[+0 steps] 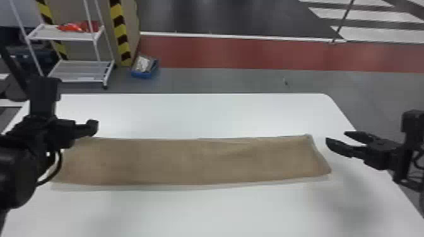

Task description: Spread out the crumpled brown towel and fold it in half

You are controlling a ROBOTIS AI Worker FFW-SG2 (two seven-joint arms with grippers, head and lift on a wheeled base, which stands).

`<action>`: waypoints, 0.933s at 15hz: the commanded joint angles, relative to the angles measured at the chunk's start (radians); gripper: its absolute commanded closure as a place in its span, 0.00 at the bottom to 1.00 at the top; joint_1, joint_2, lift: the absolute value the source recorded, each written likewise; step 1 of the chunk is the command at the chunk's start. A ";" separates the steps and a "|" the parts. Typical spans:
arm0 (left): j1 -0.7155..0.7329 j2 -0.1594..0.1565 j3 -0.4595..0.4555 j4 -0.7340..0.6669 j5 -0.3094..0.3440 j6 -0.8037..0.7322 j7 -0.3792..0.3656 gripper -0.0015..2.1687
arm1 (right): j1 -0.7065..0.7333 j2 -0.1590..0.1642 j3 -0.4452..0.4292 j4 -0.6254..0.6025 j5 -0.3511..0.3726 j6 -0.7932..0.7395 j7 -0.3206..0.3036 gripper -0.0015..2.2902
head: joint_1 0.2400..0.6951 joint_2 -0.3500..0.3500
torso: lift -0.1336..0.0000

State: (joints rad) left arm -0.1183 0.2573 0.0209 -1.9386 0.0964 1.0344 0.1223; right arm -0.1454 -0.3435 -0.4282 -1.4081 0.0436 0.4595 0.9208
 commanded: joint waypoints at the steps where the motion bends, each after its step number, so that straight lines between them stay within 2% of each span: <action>1: -0.012 0.010 0.033 0.007 0.042 0.051 -0.029 0.02 | -0.034 -0.009 -0.009 0.024 -0.001 0.077 0.043 0.09 | 1.00 0.38 | 0.04; 2: -0.020 0.020 0.050 0.010 0.059 0.097 -0.042 0.02 | -0.040 -0.012 -0.009 0.031 0.002 0.083 0.053 0.09 | 1.00 0.38 | 0.04; 6: -0.052 0.020 0.099 0.024 0.065 0.250 -0.110 0.02 | -0.068 -0.028 -0.001 0.046 0.044 0.181 0.095 0.09 | 1.00 0.39 | 0.04; 14: -0.060 0.027 0.105 0.047 0.057 0.336 -0.141 0.04 | -0.069 -0.034 0.028 0.046 0.081 0.212 0.130 0.09 | 1.00 0.41 | 0.04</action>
State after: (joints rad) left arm -0.1771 0.2829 0.1258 -1.8915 0.1565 1.3659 -0.0170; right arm -0.2148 -0.3772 -0.4094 -1.3607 0.1224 0.6548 1.0510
